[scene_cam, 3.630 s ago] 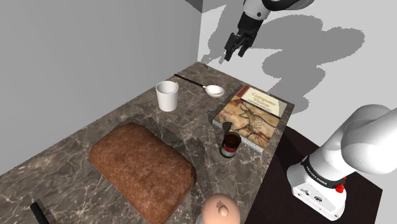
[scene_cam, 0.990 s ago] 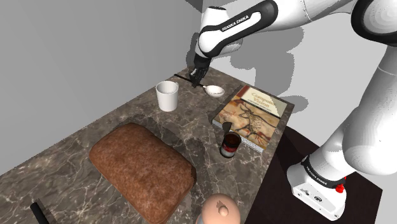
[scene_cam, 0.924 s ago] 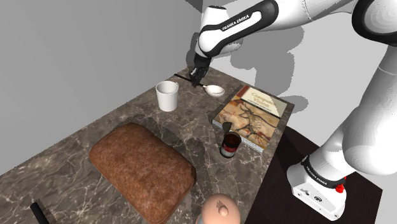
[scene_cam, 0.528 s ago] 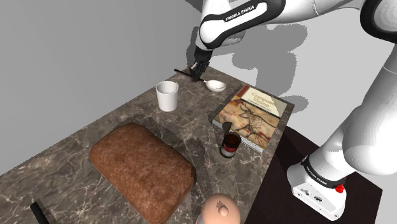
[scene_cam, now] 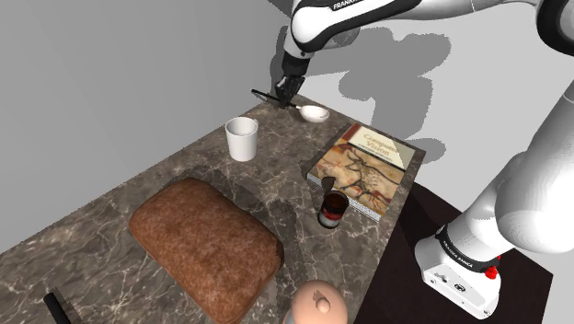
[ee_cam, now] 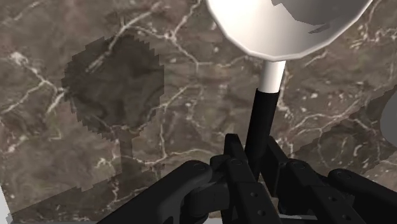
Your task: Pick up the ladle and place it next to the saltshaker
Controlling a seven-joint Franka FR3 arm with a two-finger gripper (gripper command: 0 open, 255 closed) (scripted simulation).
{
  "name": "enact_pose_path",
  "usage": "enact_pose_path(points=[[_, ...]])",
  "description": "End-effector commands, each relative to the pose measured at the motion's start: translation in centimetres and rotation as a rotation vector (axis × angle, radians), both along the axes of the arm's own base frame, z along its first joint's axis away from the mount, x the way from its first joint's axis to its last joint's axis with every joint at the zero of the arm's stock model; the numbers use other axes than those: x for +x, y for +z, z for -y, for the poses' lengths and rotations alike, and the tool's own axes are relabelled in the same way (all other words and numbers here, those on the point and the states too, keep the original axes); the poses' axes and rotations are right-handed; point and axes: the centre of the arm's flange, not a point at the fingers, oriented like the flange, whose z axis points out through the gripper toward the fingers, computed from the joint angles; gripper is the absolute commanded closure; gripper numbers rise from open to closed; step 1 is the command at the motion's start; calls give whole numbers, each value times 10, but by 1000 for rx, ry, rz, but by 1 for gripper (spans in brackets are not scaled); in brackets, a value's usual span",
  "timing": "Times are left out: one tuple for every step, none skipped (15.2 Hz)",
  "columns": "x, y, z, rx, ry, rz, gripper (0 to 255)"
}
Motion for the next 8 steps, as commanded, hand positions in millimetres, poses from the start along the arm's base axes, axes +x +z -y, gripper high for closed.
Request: enact_pose_path(points=[[0,11,0,0,0,0,255],[0,16,0,0,0,0,255],[0,21,0,0,0,0,255],[0,26,0,0,0,0,255],[0,32,0,0,0,0,255],[0,37,0,0,0,0,255],[0,42,0,0,0,0,255],[0,48,0,0,0,0,255]])
